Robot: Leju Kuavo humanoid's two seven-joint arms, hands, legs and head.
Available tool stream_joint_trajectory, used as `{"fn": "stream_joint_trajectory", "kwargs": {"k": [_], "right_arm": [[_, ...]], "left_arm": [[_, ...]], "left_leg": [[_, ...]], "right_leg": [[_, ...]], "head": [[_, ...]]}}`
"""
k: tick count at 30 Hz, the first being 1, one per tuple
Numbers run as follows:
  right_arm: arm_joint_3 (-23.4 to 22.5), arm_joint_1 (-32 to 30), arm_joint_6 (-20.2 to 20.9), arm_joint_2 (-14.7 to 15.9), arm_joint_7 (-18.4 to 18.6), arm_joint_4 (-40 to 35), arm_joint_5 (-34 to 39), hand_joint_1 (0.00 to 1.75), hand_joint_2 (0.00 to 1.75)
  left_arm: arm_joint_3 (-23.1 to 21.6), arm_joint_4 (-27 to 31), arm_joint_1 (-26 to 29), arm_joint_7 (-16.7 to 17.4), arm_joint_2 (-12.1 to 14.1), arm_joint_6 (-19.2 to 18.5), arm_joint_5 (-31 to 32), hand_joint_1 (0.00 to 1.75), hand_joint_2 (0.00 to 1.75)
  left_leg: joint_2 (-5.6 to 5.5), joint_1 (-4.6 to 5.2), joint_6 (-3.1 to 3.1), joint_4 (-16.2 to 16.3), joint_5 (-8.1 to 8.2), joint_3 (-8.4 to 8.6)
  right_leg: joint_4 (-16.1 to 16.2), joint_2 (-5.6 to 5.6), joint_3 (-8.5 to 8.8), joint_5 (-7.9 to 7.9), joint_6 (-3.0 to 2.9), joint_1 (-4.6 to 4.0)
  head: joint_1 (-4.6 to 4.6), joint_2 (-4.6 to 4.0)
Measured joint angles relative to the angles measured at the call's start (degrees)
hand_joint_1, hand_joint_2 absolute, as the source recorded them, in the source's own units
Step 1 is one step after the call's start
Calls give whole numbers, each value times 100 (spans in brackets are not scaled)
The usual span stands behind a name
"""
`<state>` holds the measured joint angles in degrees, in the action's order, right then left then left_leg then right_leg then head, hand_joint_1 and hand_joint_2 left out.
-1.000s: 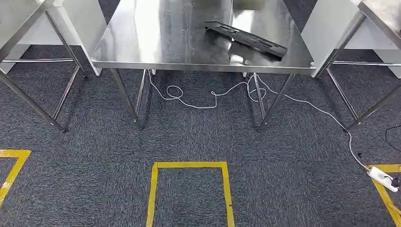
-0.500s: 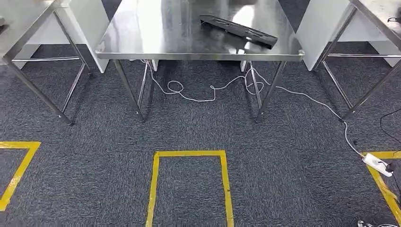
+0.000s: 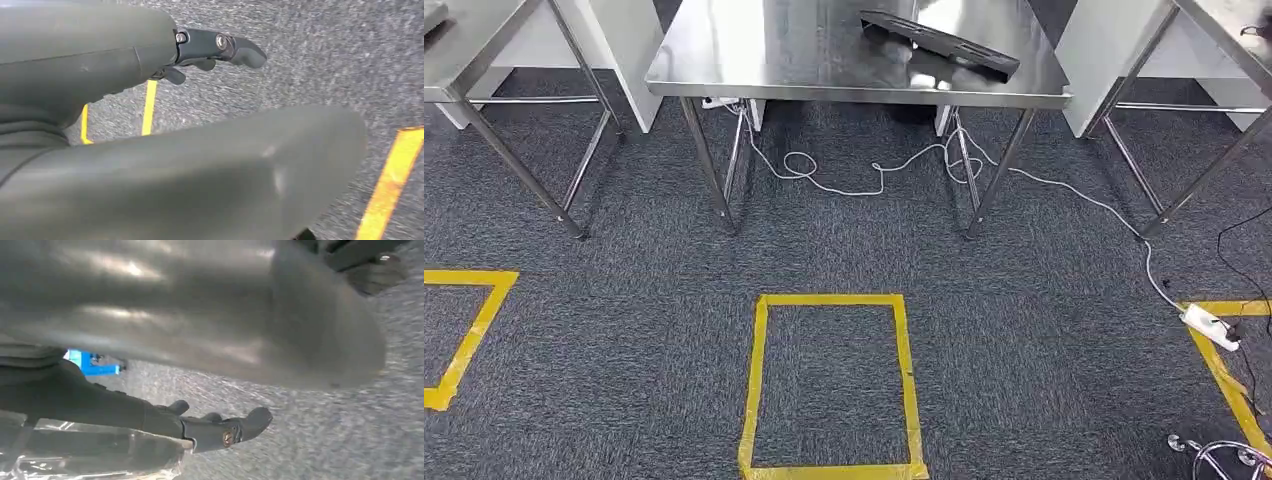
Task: Take the parts from the cabinet and place them on the table.
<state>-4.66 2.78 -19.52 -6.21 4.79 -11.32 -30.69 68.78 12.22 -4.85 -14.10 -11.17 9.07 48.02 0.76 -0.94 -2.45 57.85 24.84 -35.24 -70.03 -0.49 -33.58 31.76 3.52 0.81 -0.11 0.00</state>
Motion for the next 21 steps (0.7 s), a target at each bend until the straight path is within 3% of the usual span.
{"fn": "stream_joint_trajectory", "kwargs": {"k": [1,2,3,4,6,7,8,9,11,12,13,14,15,16,17,18,21], "right_arm": [[-4,3,-2,0,0,0,0,0,0],[-7,7,-4,2,-2,0,0,0,0],[-7,4,-4,-2,-4,0,0,0,0],[-11,0,-7,-2,-4,2,0,0,0],[-26,-1,-7,-2,-2,9,24,0,0],[-33,-25,-7,-7,-2,17,39,0,0],[-39,-10,-7,-15,-2,22,52,0,0],[-48,-16,-7,-15,7,24,70,0,0],[-79,-19,-9,-17,17,24,94,0,0],[-96,-19,-11,-17,24,24,118,0,0],[-118,-19,-13,-15,33,26,131,0,0],[-138,-22,-15,-15,42,28,142,0,0],[-157,-23,-17,-15,42,31,151,0,0],[-168,-25,-19,-15,44,33,153,0,0],[-173,-24,-20,-20,44,33,149,0,0],[-173,-24,-20,-26,44,33,142,0,0],[-175,-17,-20,-26,44,33,100,0,0]], "left_arm": [[-15,0,0,0,0,0,0,0,0],[-35,2,2,0,0,-2,0,0,0],[-44,0,-1,0,7,-2,0,0,0],[-48,0,-1,-2,9,-2,2,0,0],[-50,0,-2,-7,11,-9,18,0,0],[-52,0,16,-7,17,-18,28,0,0],[-52,0,15,-7,31,-28,59,0,0],[-59,0,18,-4,35,-55,79,0,0],[-79,-2,21,2,42,-61,109,0,0],[-94,-2,20,2,46,-68,131,0,0],[-105,-2,20,2,48,-68,155,0,0],[-125,-2,19,4,48,-68,188,0,0],[-151,-2,19,7,50,-70,188,0,0],[-170,-2,17,9,50,-74,190,0,0],[-194,-2,13,11,57,-77,194,0,0],[-199,-2,2,11,66,-77,192,0,0],[-205,-2,-4,11,70,-61,188,0,0]], "left_leg": [[-3,-4,22,6,-53,-54],[-6,1,62,6,-103,-92],[2,27,105,16,-163,-140],[11,28,139,-7,-235,-156],[7,30,177,-22,-327,-174],[-6,27,214,-24,-345,-200],[-32,-5,246,67,-165,-259],[-32,-11,260,333,225,-320],[-38,-16,285,1147,889,-489],[-38,-18,296,1545,1051,-546],[-38,-18,297,1755,1011,-529],[-37,-19,290,1745,815,-407],[-37,-20,279,1524,582,-186],[-37,-19,249,1088,423,159],[-52,-17,207,559,394,547],[-68,13,174,154,554,801],[-72,73,133,17,552,781]], "right_leg": [[478,1,335,-132,24,13],[1067,7,700,-122,6,51],[1421,46,926,-29,-41,-7],[1483,63,906,-7,-77,-63],[1456,63,796,-21,-96,-82],[1478,54,765,-71,-179,-30],[1477,20,736,-123,-249,42],[1478,17,672,-190,-376,28],[1473,-7,550,-291,-452,-12],[1465,-13,521,-351,-461,-29],[1445,-15,442,-407,-453,-38],[1413,-16,347,-451,-436,-42],[1367,-14,254,-486,-420,-43],[1323,-11,179,-515,-411,-43],[1278,-5,133,-536,-381,-44],[1238,-6,73,-553,-353,-83],[1241,-26,13,-701,-213,-46]], "head": [[4,0],[7,0],[9,0],[4,0],[2,0],[4,0],[2,0],[-20,0],[-35,0],[-42,0],[-37,0],[-41,0],[-42,0],[-44,0],[-46,0],[-42,0],[-44,0]]}}
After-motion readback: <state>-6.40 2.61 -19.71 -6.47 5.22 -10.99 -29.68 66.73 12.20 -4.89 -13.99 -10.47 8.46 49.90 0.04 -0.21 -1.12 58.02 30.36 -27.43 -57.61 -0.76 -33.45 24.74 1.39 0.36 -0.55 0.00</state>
